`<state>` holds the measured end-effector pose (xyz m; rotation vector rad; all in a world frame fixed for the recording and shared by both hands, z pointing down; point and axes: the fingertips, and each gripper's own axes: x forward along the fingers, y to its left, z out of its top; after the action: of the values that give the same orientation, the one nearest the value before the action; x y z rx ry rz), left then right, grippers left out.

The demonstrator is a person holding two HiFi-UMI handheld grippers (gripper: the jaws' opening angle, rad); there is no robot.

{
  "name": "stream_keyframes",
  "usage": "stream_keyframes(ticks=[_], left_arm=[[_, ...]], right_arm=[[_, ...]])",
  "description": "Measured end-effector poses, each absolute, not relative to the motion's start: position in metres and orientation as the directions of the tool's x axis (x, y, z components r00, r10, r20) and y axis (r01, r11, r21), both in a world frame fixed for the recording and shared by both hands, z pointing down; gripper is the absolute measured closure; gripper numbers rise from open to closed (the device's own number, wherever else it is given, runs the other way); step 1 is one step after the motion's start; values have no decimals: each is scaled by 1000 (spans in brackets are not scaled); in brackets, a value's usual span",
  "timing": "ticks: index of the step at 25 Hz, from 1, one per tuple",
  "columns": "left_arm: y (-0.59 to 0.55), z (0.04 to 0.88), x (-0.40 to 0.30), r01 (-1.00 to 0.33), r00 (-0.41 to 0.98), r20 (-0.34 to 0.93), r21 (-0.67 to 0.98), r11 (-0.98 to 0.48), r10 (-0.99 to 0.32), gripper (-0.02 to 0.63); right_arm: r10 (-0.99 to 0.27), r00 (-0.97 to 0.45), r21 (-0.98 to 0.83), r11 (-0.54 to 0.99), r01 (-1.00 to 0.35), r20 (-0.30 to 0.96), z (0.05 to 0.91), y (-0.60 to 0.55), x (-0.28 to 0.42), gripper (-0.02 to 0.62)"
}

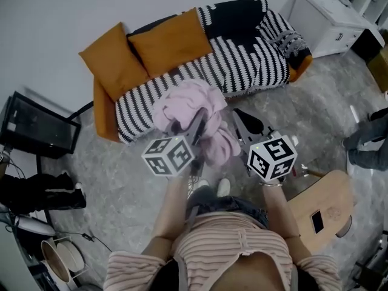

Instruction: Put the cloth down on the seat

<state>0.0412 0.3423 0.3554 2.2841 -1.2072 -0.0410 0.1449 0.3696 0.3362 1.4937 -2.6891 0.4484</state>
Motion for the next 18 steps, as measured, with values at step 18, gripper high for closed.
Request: stream_keyframes(ticks=[18], left_arm=[[291,338,52,-791,545,210,448,-416,-812,416]], right_arm=[[-843,-518,-253,474,-843,147,330,323,187,588]])
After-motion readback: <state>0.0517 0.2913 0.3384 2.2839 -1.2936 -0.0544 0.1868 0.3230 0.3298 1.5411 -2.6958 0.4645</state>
